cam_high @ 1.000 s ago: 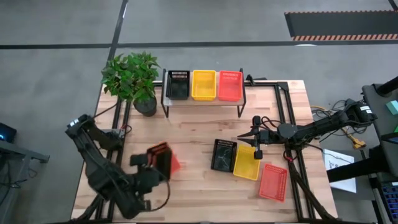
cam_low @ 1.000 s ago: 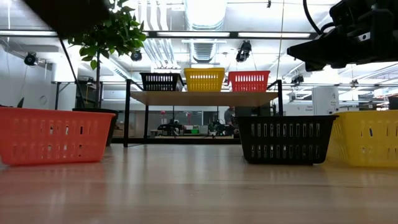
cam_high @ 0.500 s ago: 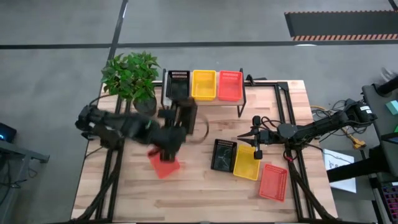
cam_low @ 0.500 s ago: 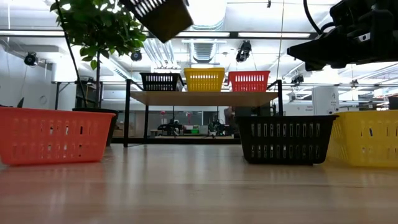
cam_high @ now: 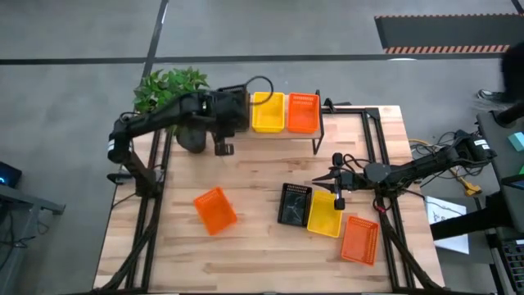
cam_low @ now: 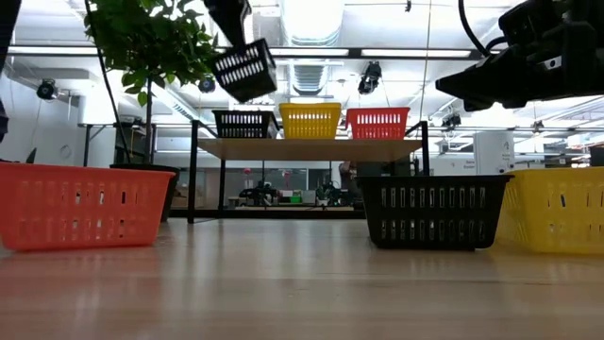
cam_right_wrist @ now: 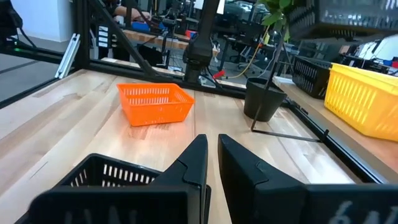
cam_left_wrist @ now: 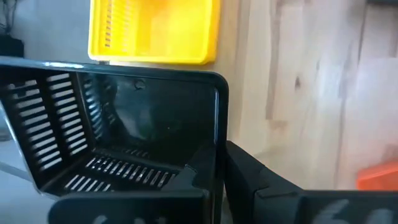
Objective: Stack baskets on shelf by color
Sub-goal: Stack the left black bin on top of the other black bin on the shelf
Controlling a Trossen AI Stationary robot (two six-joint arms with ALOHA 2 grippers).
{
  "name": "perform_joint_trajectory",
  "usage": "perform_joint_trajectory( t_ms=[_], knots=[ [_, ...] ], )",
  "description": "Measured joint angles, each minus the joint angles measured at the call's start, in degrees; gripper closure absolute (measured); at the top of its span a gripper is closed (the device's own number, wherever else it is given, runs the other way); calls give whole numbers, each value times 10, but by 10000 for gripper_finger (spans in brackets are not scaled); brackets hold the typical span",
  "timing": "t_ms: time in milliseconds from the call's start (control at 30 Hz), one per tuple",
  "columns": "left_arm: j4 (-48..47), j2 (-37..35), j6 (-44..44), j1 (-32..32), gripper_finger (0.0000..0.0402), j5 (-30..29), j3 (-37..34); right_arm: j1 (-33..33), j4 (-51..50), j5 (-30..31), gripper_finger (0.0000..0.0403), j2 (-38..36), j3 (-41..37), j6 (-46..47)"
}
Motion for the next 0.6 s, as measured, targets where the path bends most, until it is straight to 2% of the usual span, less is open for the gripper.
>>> perform_joint_trajectory(
  t_ms=[233, 600],
  knots=[
    [2, 20, 47, 41, 401, 22, 0, 0, 0, 0, 371, 0, 0, 0],
    [5, 67, 48, 47, 401, 17, -1, 0, 0, 0, 371, 0, 0, 0]
  ],
)
